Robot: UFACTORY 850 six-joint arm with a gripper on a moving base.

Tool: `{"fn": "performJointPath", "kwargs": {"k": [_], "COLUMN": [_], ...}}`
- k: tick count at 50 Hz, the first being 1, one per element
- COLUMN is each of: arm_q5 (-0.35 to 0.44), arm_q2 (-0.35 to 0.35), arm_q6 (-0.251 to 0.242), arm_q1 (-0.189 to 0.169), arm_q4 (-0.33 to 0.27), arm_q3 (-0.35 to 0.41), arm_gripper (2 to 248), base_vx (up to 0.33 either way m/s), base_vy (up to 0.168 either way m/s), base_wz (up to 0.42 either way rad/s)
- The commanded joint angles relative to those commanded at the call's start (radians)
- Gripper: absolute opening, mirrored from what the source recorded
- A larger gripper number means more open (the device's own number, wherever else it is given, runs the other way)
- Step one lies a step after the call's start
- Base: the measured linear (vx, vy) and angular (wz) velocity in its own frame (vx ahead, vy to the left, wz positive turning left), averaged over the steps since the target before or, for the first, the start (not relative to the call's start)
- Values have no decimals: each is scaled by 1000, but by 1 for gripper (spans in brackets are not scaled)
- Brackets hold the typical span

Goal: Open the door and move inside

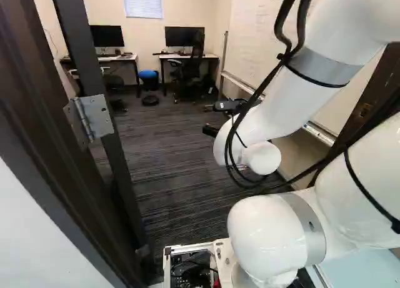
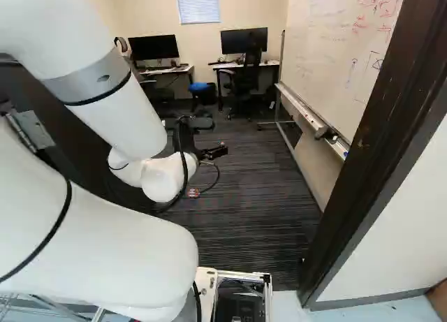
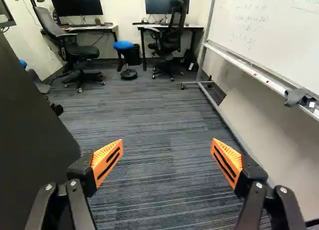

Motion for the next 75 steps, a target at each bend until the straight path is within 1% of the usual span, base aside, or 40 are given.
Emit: {"fn": "performJointPath", "kwargs": {"k": [42,75], "arm_q5": [0,0], "arm_q2": [0,0], "arm_q6": [0,0], "arm_q1": [0,0], "arm_q4": [0,0], "arm_q3": [0,0], "arm_gripper": [247,247], "base_vx": [119,113], "base_vy": [-1,-28], "base_wz": [-9,-8]}}
